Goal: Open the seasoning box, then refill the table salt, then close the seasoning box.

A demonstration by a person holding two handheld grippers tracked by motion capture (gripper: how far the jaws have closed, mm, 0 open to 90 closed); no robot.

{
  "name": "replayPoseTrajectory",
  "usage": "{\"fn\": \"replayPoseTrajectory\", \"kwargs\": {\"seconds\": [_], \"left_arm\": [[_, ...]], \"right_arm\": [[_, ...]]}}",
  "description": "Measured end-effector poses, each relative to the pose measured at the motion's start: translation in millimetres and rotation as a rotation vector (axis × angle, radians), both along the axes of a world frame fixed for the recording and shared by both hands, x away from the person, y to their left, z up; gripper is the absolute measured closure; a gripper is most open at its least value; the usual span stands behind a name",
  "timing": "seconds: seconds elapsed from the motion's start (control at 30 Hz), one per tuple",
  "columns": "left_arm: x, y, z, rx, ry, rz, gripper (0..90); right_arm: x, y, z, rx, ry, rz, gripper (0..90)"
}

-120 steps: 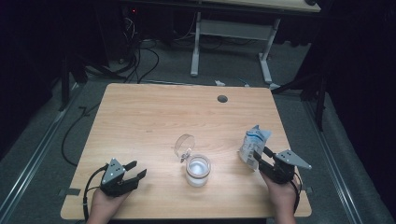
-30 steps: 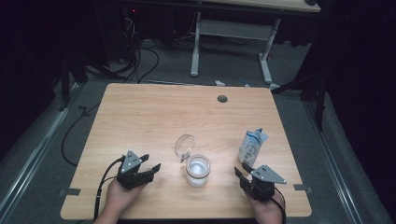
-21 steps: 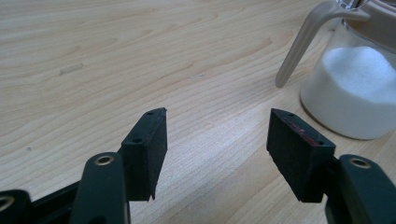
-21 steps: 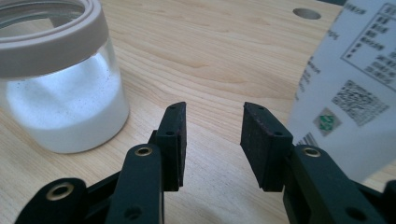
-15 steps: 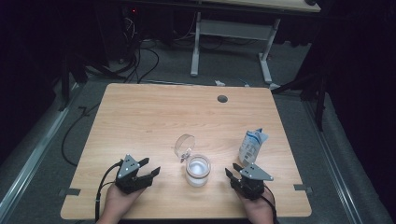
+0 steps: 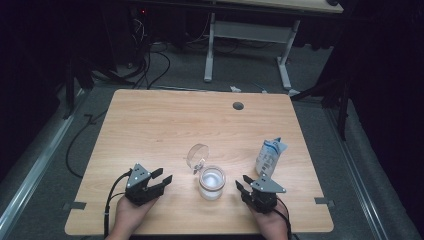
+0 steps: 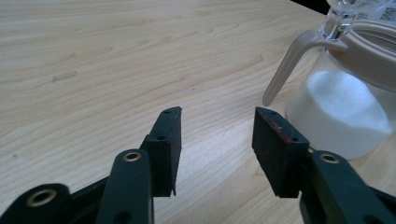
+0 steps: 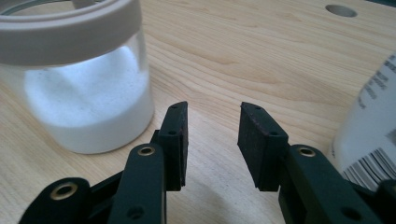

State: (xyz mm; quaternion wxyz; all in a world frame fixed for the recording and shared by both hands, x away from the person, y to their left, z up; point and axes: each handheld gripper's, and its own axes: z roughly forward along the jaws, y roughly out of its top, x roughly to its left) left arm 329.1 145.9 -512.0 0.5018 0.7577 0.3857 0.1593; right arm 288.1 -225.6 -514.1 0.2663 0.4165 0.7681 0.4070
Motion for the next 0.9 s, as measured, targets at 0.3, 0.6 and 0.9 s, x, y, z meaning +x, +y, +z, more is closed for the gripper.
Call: {"fn": "replayPoseTrajectory", "kwargs": {"seconds": [0.3,0.6,0.9], "left_arm": [[8.1,-19.7,10.2,-0.042,0.010,-0.014,73.0],[16.2,-41.4,28.4,-0.061,-0.013,-0.029,85.5],[17.4,-52.0,38.9,-0.085,-0.027,-0.046,87.5]], "right_arm": [[-2.7,9.0,1.6,0.005,0.012,0.044,82.2],[-3.7,18.5,0.9,-0.027,0.018,0.091,90.0],[-5.0,28.6,0.4,-0.048,0.014,0.114,90.0]]}}
